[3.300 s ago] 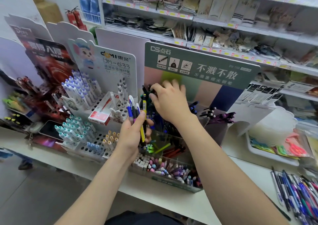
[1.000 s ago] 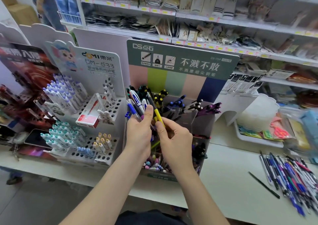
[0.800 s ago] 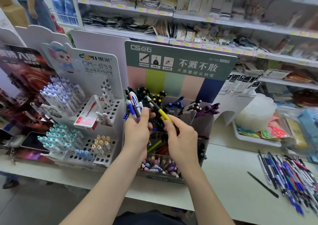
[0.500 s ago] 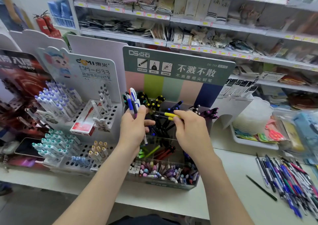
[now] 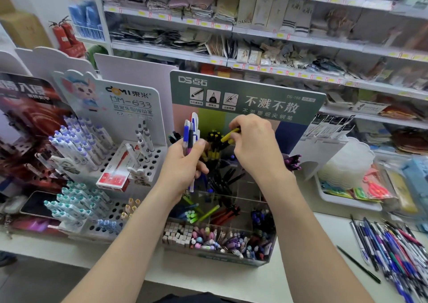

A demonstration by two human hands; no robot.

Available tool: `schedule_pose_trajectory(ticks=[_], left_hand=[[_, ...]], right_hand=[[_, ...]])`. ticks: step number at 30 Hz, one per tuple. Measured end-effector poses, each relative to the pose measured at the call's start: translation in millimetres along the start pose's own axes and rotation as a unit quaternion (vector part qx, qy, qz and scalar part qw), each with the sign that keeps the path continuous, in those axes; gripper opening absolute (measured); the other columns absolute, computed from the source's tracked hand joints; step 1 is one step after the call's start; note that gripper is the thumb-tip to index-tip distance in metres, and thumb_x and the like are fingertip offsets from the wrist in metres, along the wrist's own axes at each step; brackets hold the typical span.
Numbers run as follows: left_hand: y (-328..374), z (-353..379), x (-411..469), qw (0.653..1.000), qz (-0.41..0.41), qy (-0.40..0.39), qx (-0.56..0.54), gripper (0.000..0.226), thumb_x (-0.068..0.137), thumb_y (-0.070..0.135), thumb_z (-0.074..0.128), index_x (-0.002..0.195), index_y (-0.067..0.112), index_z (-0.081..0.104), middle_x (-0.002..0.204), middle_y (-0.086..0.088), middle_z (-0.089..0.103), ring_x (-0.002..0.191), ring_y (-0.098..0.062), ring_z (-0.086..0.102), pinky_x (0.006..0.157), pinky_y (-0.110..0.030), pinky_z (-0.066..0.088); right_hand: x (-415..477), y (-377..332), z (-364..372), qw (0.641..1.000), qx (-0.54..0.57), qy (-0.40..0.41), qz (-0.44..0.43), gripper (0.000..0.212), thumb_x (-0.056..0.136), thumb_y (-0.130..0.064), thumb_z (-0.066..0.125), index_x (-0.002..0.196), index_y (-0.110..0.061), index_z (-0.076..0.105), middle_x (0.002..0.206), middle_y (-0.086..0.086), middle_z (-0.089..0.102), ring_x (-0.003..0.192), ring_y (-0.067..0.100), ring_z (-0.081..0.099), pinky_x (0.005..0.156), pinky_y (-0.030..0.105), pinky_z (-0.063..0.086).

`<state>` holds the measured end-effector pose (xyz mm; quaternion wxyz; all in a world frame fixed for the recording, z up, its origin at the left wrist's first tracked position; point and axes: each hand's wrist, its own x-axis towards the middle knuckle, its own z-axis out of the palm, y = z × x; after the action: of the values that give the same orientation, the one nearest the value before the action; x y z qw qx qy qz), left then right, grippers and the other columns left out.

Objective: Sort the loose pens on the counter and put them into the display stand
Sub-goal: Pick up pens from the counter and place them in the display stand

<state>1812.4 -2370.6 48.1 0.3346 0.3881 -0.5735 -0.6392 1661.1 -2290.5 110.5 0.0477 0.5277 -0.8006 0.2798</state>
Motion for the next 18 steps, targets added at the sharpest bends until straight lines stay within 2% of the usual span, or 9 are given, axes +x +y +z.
schedule_pose_trajectory(ticks=[2,4,6,7,10,13,15,18], left_hand=[[-3,-3,-2,0.999,0.006,0.03,-0.009,0.024,0.109,0.035,0.058,0.122,0.016,0.064,0.108,0.002,0.08,0.059,-0.016,0.066,0.051,-0.031,0.047],[-6,-5,-4,0.998,0.015,0.056,-0.012,0.023,0.109,0.035,0.059,0.119,0.015,0.065,0.103,-0.001,0.08,0.058,-0.016,0.064,0.049,-0.03,0.046],[-7,-7,-6,0.997,0.012,0.074,-0.019,0.019,0.109,0.031,0.059,0.115,0.014,0.065,0.095,-0.004,0.079,0.055,-0.014,0.059,0.046,-0.027,0.043],[-7,-7,-7,0.997,0.006,0.074,-0.029,0.015,0.11,0.027,0.058,0.115,0.015,0.065,0.09,-0.005,0.077,0.054,-0.014,0.056,0.045,-0.027,0.042],[-8,-7,-11,0.997,-0.007,0.049,-0.057,0.007,0.11,0.019,0.054,0.116,0.017,0.057,0.082,-0.007,0.072,0.05,-0.017,0.049,0.043,-0.029,0.038],[-8,-7,-14,0.996,-0.022,0.011,-0.084,0.01,0.111,0.022,0.053,0.119,0.017,0.049,0.083,-0.007,0.07,0.049,-0.017,0.044,0.043,-0.028,0.035],[-7,-5,-16,0.993,-0.032,-0.018,-0.112,0.016,0.112,0.028,0.053,0.114,0.013,0.048,0.086,-0.006,0.068,0.051,-0.015,0.044,0.044,-0.027,0.034],[-6,-4,-19,0.987,-0.04,-0.056,-0.142,0.023,0.111,0.032,0.054,0.113,0.01,0.051,0.09,-0.006,0.064,0.054,-0.014,0.047,0.044,-0.025,0.036]], right_hand=[[2,-8,9,0.998,-0.032,-0.025,-0.047,0.028,0.093,0.001,0.069,0.114,-0.016,0.076,0.113,0.005,0.069,0.105,0.027,0.063,0.089,0.038,0.054],[3,-13,22,0.985,-0.071,-0.122,-0.102,0.03,0.091,0.004,0.064,0.108,-0.017,0.076,0.107,0.004,0.067,0.102,0.029,0.061,0.084,0.038,0.05],[7,-13,32,0.973,-0.081,-0.182,-0.112,0.019,0.095,-0.003,0.063,0.106,-0.017,0.07,0.102,0.006,0.067,0.1,0.034,0.064,0.082,0.042,0.054],[9,-10,36,0.977,-0.06,-0.182,-0.096,0.014,0.099,-0.009,0.064,0.111,-0.016,0.066,0.103,0.009,0.068,0.099,0.036,0.065,0.082,0.045,0.056],[10,-2,48,0.99,-0.006,-0.115,-0.08,0.021,0.102,-0.013,0.063,0.122,-0.017,0.066,0.109,0.011,0.068,0.098,0.037,0.065,0.084,0.048,0.057],[6,3,59,0.987,-0.024,-0.128,-0.099,0.024,0.101,-0.013,0.062,0.123,-0.015,0.072,0.111,0.011,0.062,0.102,0.038,0.063,0.085,0.048,0.055],[2,4,57,0.994,0.022,-0.062,-0.084,0.03,0.1,-0.011,0.066,0.129,-0.013,0.07,0.117,0.01,0.065,0.106,0.032,0.064,0.091,0.045,0.055],[-13,-2,44,0.988,0.125,0.08,-0.045,0.025,0.102,-0.013,0.066,0.126,-0.011,0.073,0.114,0.002,0.072,0.1,0.015,0.066,0.091,0.026,0.052]])
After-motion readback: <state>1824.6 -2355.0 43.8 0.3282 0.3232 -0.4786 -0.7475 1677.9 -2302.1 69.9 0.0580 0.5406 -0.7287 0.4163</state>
